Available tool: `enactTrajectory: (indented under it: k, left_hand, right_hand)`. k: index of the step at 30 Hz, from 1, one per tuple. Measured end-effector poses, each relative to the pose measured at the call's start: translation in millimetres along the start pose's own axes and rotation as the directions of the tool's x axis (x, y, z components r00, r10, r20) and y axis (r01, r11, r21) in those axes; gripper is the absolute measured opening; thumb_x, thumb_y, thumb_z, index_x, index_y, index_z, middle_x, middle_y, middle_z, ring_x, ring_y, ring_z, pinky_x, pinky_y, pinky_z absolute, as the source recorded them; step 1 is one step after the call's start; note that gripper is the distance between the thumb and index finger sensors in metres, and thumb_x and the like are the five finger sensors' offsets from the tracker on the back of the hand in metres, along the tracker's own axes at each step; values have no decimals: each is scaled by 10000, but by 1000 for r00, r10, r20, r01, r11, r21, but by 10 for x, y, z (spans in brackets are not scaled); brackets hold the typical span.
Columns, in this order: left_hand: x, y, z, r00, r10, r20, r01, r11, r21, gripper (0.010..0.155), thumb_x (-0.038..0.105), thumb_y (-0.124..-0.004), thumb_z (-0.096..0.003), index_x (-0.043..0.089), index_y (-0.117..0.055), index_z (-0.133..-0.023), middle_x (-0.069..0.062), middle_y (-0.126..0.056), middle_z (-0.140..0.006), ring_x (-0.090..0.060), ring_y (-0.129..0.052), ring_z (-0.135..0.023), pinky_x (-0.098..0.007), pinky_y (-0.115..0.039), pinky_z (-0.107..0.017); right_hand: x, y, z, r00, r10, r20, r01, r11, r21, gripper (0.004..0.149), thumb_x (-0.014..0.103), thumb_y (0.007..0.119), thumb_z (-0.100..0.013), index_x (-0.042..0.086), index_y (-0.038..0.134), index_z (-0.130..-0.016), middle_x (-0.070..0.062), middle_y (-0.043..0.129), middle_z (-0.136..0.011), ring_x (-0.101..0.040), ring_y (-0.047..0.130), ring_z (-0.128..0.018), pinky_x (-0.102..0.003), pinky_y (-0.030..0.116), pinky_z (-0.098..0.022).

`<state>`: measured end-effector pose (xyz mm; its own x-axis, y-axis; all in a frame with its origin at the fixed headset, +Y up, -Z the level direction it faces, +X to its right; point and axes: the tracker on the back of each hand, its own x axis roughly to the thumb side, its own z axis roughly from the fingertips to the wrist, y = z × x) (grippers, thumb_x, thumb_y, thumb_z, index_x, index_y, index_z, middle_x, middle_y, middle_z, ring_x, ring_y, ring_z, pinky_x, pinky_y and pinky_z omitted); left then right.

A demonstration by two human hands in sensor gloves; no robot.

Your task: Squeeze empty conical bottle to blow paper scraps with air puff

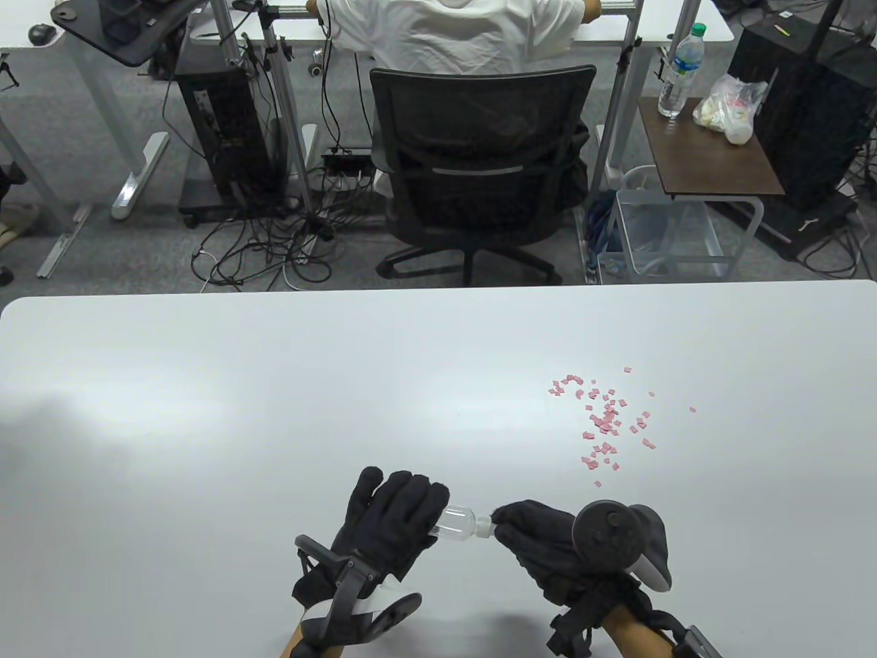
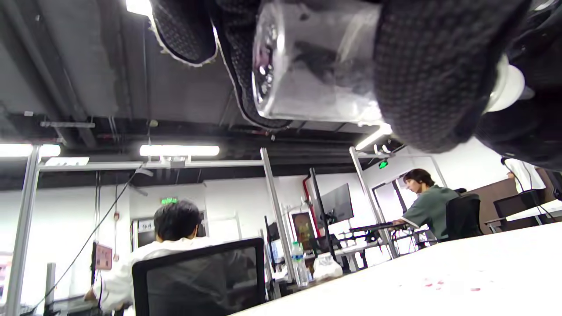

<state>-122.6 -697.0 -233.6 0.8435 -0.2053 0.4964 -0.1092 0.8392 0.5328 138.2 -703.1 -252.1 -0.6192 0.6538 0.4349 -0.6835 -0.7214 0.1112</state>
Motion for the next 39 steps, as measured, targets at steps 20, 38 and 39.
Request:
enactTrajectory:
  k: [20,38,39]
  left_hand:
    - [-42,-169,35,965,240,-103,-248,966,-78,726,511,-964,-409,269,-721,-1049,-29,-846,-1004,-234,-948,-881,-545,-568,-809]
    - [79,-85,47,1000,-25,4,25,1000,-4,720,446,-990,-411,280,-708,-1052,-16,-810,-1034,-256,-909,-927,-564,-535,-812]
    - [86,-70,40,998,-54,12,54,999,5,720,443,-991,-412,286,-704,-1053,-11,-806,-1039,-256,-905,-936,-565,-533,-812]
  right_hand:
    - [97,-40,52,980,148,133,-128,981,-146,468,274,892,-498,41,870,-903,-168,1000,-710,-276,1065,-517,-405,943,-343]
    - [134,115,30,985,168,23,-167,984,-57,454,271,880,-485,5,904,-852,-179,1020,-629,-254,1069,-438,-395,944,-291]
    - [121,117,28,990,141,5,-140,989,-45,451,274,877,-490,-1,909,-846,-180,1021,-617,-253,1068,-424,-394,942,-280]
